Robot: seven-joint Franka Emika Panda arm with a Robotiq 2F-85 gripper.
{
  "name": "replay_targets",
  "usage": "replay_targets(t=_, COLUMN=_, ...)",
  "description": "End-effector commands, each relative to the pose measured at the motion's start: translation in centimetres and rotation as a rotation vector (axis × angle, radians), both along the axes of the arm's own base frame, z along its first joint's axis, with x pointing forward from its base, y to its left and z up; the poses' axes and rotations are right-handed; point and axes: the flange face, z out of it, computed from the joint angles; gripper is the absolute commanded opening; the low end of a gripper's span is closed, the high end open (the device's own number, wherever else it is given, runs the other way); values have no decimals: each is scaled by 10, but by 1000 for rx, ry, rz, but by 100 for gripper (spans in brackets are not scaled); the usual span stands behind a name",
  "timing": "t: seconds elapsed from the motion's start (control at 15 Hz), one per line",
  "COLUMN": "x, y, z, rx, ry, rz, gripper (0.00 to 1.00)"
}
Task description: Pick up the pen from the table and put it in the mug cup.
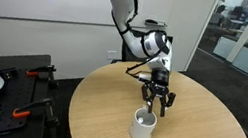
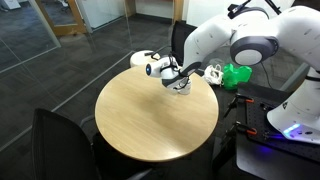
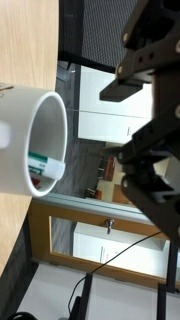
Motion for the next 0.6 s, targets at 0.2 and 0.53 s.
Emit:
replay_targets(t=0.2, x=-4, y=33, z=27, rx=-41, ry=-7, rz=-13, gripper=100)
replay_targets(t=0.53, x=-14, y=56, z=56, rx=-103, ry=-70, rz=-42, gripper=100)
